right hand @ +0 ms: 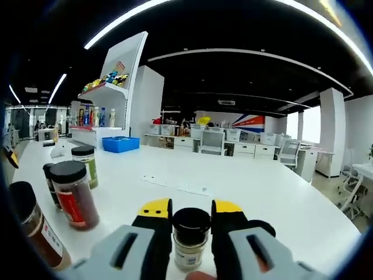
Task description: Pick up the mixed condiments and ingredients on the table and sort them into separate groups
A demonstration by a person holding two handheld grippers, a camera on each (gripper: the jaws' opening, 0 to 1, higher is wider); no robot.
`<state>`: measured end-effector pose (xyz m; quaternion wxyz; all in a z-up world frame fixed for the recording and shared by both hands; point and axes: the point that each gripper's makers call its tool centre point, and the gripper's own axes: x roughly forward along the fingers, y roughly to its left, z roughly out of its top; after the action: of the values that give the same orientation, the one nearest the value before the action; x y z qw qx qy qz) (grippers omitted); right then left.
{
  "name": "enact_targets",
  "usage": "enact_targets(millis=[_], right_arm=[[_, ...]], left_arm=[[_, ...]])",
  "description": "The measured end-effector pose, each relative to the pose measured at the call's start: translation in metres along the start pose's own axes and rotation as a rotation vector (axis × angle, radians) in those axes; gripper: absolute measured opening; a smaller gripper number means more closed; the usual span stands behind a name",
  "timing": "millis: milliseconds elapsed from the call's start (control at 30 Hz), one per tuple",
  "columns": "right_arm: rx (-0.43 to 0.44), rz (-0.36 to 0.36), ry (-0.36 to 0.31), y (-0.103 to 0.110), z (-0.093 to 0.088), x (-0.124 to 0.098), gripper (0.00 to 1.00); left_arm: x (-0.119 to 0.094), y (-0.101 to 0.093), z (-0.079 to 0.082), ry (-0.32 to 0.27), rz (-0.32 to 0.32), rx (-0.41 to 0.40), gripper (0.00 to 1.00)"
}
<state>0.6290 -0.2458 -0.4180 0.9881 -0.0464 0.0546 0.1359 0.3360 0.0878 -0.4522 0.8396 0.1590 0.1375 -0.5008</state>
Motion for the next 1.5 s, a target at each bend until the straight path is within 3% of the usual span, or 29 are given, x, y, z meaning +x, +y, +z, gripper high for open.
enact_targets(millis=[67,100,233,400,1167,1300,1500], right_arm=[[-0.034,0.001,0.048,-0.001,-0.007,0.002,0.21],[-0.038,-0.002,0.032,0.000,-0.004,0.003,0.22],[-0.138,-0.014,0.070,0.003,-0.006,0.002,0.22],[-0.202,-0.036,0.084,0.005,-0.008,0.001,0.21],[-0.195,-0.022,0.121,-0.005,-0.010,-0.002,0.22],[-0.076,-0.008,0.055,-0.001,0.002,-0.005,0.24],[-0.078,-0.032,0.004,-0.004,0.017,-0.023,0.37]], left_arm=[[0.000,0.000,0.000,-0.001,0.001,0.000,0.93],[-0.001,0.000,0.000,-0.003,0.002,0.001,0.93],[-0.002,0.000,-0.002,-0.005,0.006,-0.002,0.93],[-0.003,0.000,-0.003,-0.008,0.007,-0.005,0.93],[-0.003,0.002,-0.004,-0.009,0.011,-0.003,0.93],[-0.003,0.002,-0.004,-0.008,0.014,-0.003,0.93],[-0.004,0.003,-0.003,-0.010,0.021,-0.001,0.93]])
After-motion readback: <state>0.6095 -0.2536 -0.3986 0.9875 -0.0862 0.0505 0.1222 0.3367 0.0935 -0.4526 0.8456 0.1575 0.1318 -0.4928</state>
